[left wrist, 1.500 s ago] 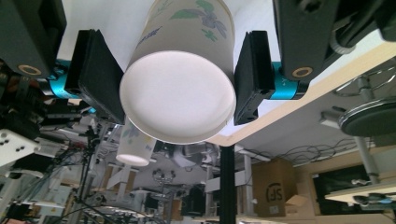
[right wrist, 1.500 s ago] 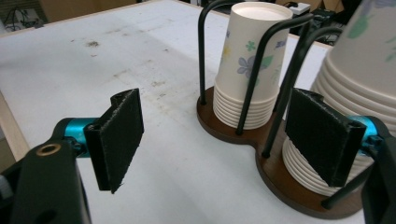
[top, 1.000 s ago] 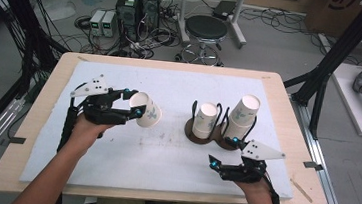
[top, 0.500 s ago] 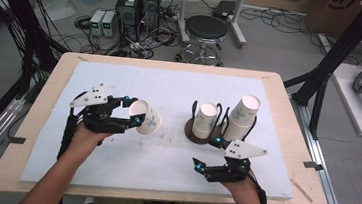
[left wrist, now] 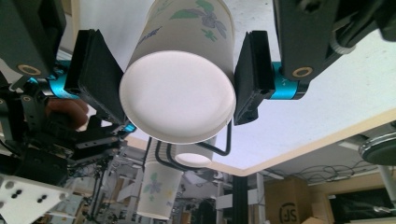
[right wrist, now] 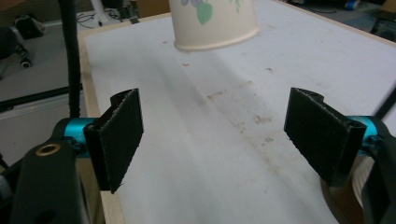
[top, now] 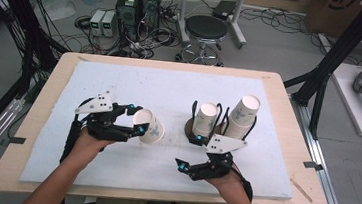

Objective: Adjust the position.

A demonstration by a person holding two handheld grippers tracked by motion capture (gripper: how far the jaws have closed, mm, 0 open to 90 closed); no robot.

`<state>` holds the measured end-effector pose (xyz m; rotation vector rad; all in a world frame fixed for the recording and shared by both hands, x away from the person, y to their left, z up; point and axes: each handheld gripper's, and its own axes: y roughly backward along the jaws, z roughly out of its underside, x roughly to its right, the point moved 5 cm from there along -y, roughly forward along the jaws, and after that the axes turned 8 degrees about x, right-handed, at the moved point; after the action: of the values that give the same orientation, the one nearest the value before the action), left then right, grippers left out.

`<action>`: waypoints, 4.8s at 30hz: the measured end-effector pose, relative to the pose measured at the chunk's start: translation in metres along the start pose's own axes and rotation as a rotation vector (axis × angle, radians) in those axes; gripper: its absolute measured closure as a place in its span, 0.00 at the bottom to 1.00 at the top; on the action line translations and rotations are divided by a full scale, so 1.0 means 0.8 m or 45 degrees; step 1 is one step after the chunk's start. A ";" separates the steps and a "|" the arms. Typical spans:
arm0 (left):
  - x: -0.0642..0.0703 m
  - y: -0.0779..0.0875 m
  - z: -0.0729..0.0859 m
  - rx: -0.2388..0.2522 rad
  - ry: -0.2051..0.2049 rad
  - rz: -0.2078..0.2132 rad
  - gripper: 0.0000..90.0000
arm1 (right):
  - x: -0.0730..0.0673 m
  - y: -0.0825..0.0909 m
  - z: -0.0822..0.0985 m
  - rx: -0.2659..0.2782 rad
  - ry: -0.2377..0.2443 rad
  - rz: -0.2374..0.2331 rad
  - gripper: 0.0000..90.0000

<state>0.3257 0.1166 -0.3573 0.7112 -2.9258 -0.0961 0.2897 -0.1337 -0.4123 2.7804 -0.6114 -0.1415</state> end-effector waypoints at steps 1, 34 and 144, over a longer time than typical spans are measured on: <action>0.003 -0.002 0.001 0.002 0.003 0.011 0.41 | -0.003 -0.009 -0.003 -0.002 0.009 -0.037 0.22; 0.036 -0.009 0.015 -0.067 0.013 0.178 0.41 | -0.008 -0.073 -0.021 -0.053 0.073 -0.245 0.22; 0.023 0.002 0.034 -0.332 -0.046 0.337 0.40 | -0.008 -0.071 -0.057 -0.341 0.255 -0.355 0.23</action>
<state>0.3050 0.1101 -0.3822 0.2839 -2.9313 -0.4569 0.3139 -0.0698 -0.3856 2.5613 -0.1414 -0.0012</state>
